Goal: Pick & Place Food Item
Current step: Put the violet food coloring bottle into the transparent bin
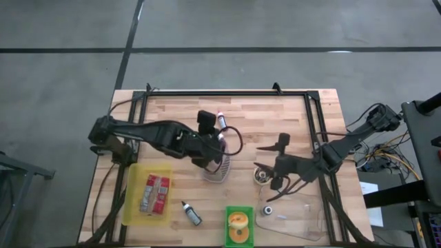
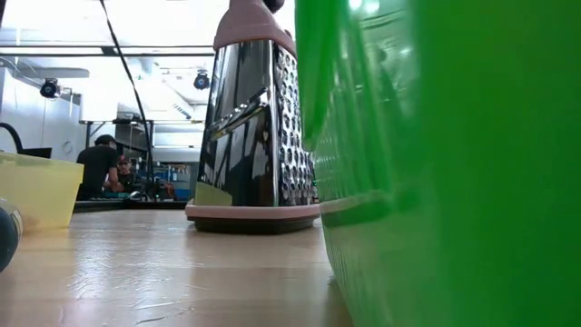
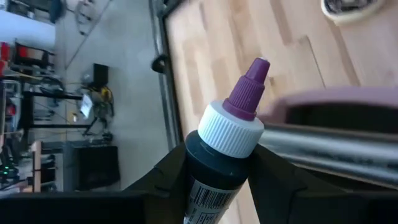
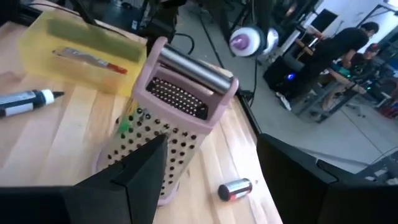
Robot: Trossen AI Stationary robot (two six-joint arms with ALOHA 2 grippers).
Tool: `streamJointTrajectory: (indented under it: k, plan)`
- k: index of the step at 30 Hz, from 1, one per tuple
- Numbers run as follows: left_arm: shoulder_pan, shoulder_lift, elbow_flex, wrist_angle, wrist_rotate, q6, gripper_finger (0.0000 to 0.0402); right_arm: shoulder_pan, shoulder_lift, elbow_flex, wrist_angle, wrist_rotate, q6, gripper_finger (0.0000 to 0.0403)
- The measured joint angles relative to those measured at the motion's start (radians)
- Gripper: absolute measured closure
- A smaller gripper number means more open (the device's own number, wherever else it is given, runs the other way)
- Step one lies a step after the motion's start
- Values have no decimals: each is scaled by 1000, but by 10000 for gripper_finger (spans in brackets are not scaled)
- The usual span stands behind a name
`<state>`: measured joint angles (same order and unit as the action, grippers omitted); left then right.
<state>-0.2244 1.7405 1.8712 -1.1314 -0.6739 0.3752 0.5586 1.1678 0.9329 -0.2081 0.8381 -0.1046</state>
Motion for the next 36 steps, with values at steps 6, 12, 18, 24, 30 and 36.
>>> streamJointTrajectory:
  k: [6, 12, 18, 24, 30, 36]
  plan:
    - [5, 0, 43, 9, 20, 34, 271, -14, 47, -1, 127, 28, -90, 158]
    - [5, 18, 41, 37, 32, 74, 271, -47, 108, -1, 274, 37, -228, 158]
    - [5, 26, 40, 52, 35, 95, 271, -84, 183, 1, 455, 46, -364, 158]
    - [5, 26, 40, 68, 54, 108, 272, -132, 255, 33, 488, 48, -408, 158]
    - [5, 26, 40, 69, 65, 112, 274, -161, 290, 68, 508, 48, -428, 158]
    - [5, 26, 40, 70, 80, 116, 274, -176, 283, 76, 529, 50, -461, 158]
